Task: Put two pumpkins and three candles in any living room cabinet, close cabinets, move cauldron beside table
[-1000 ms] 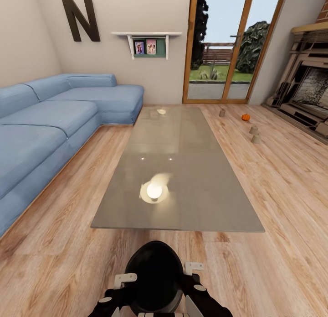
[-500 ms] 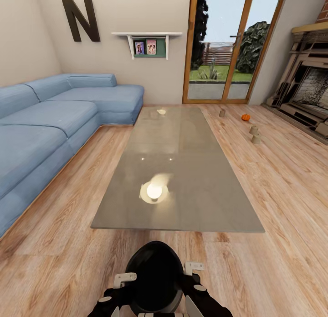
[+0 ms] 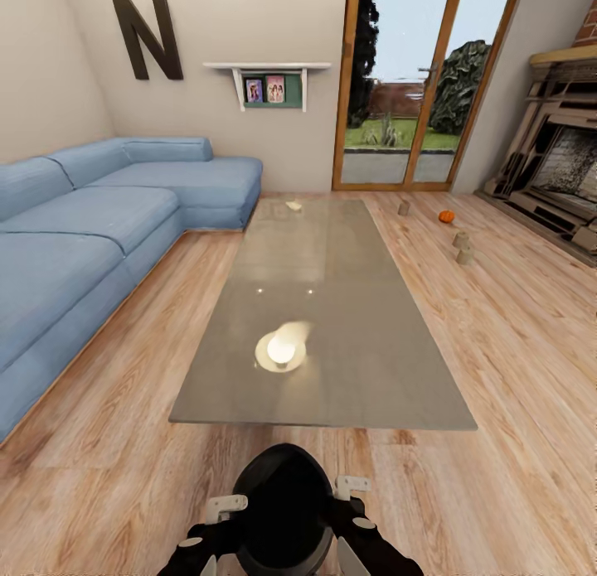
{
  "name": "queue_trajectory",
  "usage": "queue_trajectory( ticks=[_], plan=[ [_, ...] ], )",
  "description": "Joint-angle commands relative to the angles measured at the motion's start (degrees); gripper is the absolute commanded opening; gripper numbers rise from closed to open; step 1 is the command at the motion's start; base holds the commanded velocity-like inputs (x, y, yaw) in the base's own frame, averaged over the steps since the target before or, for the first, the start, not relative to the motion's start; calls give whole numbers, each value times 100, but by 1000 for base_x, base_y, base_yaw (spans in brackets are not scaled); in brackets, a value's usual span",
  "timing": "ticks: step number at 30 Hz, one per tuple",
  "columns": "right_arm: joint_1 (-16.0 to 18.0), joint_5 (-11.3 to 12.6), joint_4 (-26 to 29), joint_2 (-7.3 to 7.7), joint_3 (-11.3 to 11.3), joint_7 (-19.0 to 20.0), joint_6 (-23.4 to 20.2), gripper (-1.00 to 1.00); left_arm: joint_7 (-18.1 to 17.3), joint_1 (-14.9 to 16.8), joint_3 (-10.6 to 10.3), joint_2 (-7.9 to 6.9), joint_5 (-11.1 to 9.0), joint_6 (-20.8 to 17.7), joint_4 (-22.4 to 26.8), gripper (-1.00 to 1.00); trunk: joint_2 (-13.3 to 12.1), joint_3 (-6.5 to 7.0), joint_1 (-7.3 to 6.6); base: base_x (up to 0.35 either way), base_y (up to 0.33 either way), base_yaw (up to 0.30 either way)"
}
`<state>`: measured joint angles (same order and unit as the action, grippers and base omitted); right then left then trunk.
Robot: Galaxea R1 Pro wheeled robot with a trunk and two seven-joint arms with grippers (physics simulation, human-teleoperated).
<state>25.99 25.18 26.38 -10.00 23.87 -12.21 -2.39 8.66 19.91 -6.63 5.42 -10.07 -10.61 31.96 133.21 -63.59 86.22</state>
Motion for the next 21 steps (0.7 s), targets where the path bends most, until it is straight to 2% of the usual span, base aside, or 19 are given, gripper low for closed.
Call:
queue_trajectory(
  ticks=[1,7,11,14,21],
  plan=[
    [3,13,7,0,21,-44,-25,100,50,2,-40,-6,-64,-27,9,100,-40,14,-26,-236,0,0],
    [1,13,7,0,21,-44,-25,100,46,4,-32,-13,-90,-29,8,100,-280,122,-157,-101,0,0],
    [2,13,9,0,21,-44,-25,100,55,4,-57,-20,-333,-29,12,100,-441,194,-245,-177,0,0],
    [1,13,8,0,21,-44,-25,100,57,4,-64,-23,-406,-29,10,100,-561,247,-311,-101,0,0],
    [3,13,7,0,21,-44,-25,100,57,4,-66,-23,-434,-29,5,100,-842,373,-465,-167,0,0]
  ],
)
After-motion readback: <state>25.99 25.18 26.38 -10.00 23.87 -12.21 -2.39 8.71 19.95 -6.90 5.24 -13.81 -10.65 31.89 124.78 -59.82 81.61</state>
